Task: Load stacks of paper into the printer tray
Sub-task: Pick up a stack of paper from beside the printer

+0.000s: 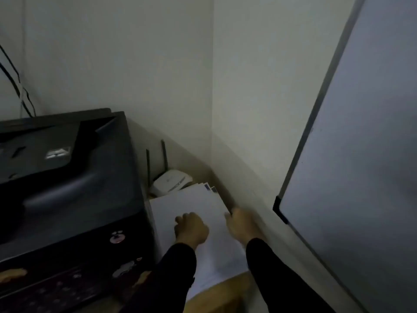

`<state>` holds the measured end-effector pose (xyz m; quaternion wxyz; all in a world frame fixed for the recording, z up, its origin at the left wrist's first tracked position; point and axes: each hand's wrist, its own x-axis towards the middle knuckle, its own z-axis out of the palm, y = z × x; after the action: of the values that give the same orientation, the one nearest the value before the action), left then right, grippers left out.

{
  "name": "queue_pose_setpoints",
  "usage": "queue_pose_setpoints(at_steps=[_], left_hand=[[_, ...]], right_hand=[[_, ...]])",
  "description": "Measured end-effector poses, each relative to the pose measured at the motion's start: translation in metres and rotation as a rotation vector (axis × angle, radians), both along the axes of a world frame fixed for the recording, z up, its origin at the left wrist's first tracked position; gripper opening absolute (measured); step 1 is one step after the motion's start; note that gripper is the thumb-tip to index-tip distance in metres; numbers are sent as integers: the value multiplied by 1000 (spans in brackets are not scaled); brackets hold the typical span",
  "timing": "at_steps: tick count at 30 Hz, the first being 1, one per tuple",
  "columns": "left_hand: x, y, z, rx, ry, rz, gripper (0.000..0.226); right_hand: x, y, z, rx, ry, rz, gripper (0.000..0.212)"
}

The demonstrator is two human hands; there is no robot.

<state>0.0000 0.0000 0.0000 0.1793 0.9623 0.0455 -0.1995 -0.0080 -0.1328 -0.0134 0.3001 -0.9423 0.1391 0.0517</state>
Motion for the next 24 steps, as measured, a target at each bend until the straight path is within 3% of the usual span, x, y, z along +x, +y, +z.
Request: queue_pose_setpoints(at_steps=[4, 6, 11, 14, 19, 24], left_hand=[[-13, 17, -33, 109, 136, 60, 47], [-17, 21, -42, 110, 154, 57, 52], [-15, 25, -44, 102, 159, 39, 64], [-13, 22, -43, 85, 176, 61, 63], [-16, 18, -41, 93, 189, 91, 59], [-20, 22, -42, 66, 176, 123, 62]], right_hand=[[3, 11, -22, -13, 276, -21, 44], [6, 22, -31, -8, 321, -18, 45], [16, 47, -30, -85, 297, -182, 40], [19, 55, -22, -135, 162, -189, 36], [24, 53, -18, 296, 163, -255, 33], [21, 39, -19, 177, 182, -137, 28]])
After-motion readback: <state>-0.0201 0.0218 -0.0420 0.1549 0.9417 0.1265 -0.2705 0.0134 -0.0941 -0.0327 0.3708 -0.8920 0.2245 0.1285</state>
